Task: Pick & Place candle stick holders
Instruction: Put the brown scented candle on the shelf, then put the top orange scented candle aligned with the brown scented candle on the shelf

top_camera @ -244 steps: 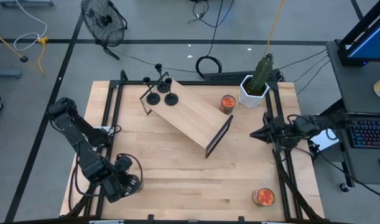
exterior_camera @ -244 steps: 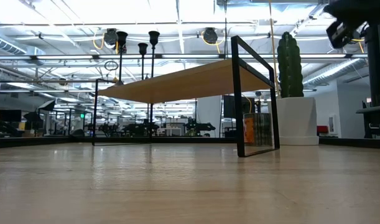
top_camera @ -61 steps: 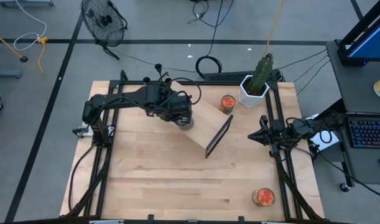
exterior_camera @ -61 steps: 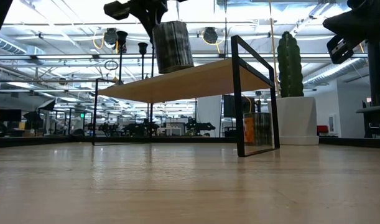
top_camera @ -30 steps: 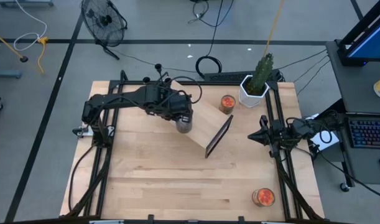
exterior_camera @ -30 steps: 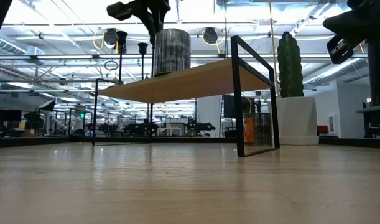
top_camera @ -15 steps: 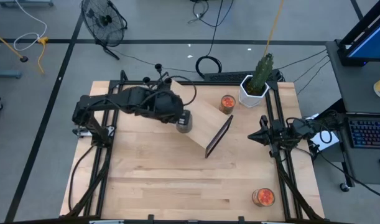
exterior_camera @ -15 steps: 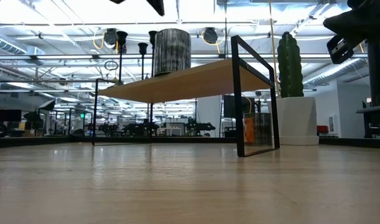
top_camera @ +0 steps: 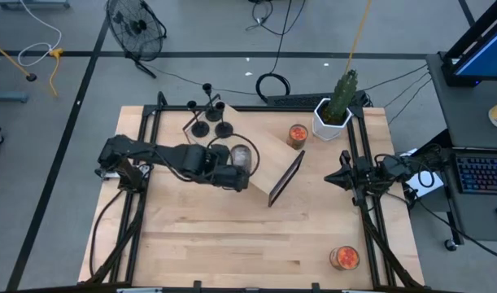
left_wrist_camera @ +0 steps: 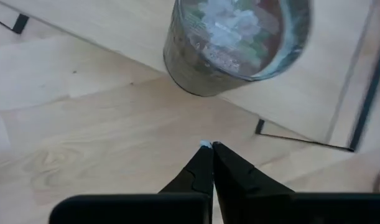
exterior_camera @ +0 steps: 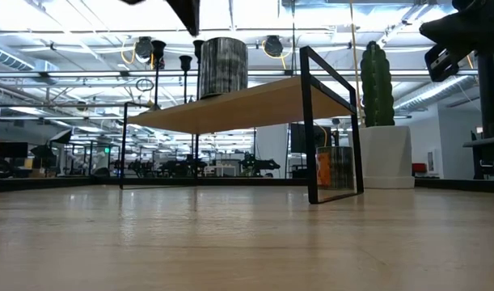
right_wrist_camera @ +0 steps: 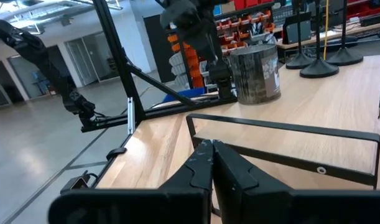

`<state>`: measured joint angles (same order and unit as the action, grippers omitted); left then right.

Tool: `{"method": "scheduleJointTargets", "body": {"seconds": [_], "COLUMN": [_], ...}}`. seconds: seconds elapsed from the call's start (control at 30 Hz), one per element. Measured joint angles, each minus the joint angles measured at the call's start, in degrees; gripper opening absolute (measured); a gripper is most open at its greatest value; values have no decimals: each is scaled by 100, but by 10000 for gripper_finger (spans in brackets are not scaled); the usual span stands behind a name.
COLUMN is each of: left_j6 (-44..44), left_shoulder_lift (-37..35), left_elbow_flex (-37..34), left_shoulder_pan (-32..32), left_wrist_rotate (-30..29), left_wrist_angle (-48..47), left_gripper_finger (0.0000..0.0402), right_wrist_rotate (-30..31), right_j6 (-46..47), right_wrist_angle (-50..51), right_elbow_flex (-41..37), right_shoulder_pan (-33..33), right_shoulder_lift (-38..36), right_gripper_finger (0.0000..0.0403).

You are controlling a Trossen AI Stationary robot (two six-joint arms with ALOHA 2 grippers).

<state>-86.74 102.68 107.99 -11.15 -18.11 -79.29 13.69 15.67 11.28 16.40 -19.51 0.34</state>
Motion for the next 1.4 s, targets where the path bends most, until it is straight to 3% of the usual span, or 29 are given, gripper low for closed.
{"method": "scheduleJointTargets", "body": {"seconds": [0.3, 0.57, 0.73, 0.97, 1.17, 1.4], "left_j6": [74, 195, 195, 244, 163, -138], "left_shoulder_lift": [3, 8, 7, -183, -363, -546], "left_elbow_flex": [-706, -718, -718, -713, -709, -709], "left_shoulder_pan": [323, 381, 349, -184, -934, -1545], "left_wrist_rotate": [-109, -160, 182, 293, -645, -1648], "left_wrist_angle": [884, 928, 916, 853, 874, 527], "left_gripper_finger": [11, 14, 5, 23, 19, 11], "right_wrist_rotate": [-2, -21, 11, 1119, 1917, 2814], "right_j6": [8, 27, -57, -148, -311, -599], "right_wrist_angle": [-38, -38, -38, 62, 868, 1882], "right_elbow_flex": [0, 0, 0, 225, 1061, 2393], "right_shoulder_pan": [2, 2, 0, 1, 2, 70], "right_shoulder_lift": [0, 0, 0, 127, 894, 2446], "right_gripper_finger": [0, 0, 0, 0, 0, 0]}}
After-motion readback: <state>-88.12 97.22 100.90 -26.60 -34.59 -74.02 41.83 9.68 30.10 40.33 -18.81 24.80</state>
